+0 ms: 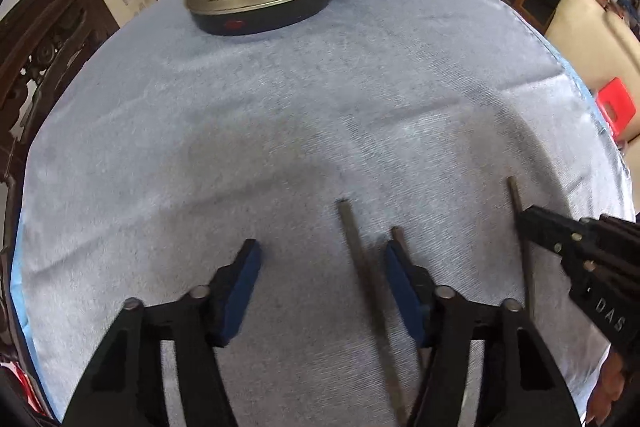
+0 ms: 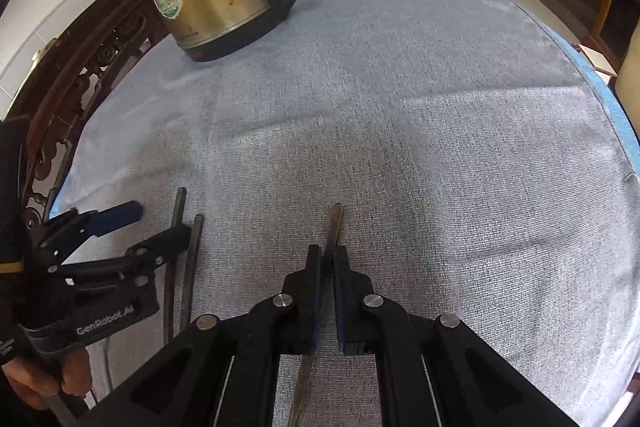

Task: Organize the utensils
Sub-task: 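Close the right tool on a dark chopstick while the left tool grasps another chopstick, then lift both held chopsticks and carry them toward the grey holder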

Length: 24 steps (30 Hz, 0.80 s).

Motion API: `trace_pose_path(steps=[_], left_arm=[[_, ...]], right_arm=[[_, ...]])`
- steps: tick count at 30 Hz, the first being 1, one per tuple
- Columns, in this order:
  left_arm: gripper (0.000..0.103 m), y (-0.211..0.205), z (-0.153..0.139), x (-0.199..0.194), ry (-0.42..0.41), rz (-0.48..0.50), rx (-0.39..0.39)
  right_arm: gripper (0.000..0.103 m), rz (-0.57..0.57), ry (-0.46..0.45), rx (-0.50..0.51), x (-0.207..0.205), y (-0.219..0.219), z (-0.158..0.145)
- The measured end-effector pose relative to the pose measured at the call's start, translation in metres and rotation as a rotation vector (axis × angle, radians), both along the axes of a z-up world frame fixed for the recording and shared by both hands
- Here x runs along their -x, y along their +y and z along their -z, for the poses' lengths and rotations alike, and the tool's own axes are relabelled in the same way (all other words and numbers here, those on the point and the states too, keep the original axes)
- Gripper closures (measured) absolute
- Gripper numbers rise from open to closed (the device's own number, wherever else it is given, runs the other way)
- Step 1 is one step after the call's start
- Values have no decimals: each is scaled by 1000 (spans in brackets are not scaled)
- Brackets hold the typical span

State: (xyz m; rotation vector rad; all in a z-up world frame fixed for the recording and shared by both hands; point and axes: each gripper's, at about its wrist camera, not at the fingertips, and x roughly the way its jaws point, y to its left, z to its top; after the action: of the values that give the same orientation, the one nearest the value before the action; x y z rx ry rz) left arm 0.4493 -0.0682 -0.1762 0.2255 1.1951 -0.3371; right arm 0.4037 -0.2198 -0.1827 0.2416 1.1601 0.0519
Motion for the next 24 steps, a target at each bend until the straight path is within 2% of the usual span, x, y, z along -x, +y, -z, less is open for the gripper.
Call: trace_pose_path(steps=[3,4,5,8,12,16,20,24], left_arm=[[67,-9,-1,-1,-15,33,10],[85,-13,-1,-1,-18,42,13],[93,-13,-1,-1,-16,43,20],[97,-2,-1,-1,-7,-4,75],[98,19,-4,8,-38,-73,119],[98,46,-21,28,-102,-126,168],[98,68,-39,56,-180,-169,183],[98,100,-50,81,-227,-236,215]], right_arm=[[97,1,2,-16,1,-4,3],[97,1,2,-15,2,-4,3],[97,0,-1,-14,4,-5,2],[97,-4,-10,-46,8,-10,3],[97,14,-61,-86,24,-20,-8],[97,29,-133,-114,46,-30,-27],[97,40,-197,-132,73,-35,-43],[97,59,-260,-118,105,-34,-59]])
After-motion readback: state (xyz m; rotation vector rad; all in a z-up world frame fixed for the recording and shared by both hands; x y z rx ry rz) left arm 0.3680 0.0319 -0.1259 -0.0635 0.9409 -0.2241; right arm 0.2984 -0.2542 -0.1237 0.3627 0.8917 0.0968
